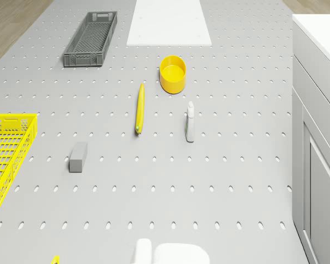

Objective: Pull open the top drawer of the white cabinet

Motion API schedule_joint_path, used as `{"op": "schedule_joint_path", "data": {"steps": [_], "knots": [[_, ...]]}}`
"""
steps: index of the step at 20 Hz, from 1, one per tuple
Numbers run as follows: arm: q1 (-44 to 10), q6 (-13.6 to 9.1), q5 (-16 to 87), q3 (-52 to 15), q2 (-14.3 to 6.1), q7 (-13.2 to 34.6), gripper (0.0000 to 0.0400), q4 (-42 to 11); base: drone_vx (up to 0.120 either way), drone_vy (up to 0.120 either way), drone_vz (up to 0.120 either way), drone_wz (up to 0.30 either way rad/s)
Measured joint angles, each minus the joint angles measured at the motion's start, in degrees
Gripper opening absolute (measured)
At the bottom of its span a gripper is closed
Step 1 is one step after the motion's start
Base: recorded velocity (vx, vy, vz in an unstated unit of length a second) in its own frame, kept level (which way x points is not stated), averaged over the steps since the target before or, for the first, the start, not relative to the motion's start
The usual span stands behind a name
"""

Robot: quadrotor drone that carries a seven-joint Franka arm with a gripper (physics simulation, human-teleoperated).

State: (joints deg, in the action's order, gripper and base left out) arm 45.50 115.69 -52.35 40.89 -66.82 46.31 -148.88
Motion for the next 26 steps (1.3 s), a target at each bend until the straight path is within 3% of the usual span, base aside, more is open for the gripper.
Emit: {"op": "schedule_joint_path", "data": {"steps": [8,17,26], "knots": [[2.61,5.35,-6.00,-4.60,2.52,-2.58,0.0305,-1.45,0.000,0.000,0.000,0.000],[4.36,8.58,-11.19,-8.02,5.34,-5.10,0.0305,-1.66,0.000,0.000,0.000,0.000],[6.69,12.28,-18.24,-12.30,9.59,-8.60,0.0305,-1.02,0.000,0.000,0.000,0.000]]}}
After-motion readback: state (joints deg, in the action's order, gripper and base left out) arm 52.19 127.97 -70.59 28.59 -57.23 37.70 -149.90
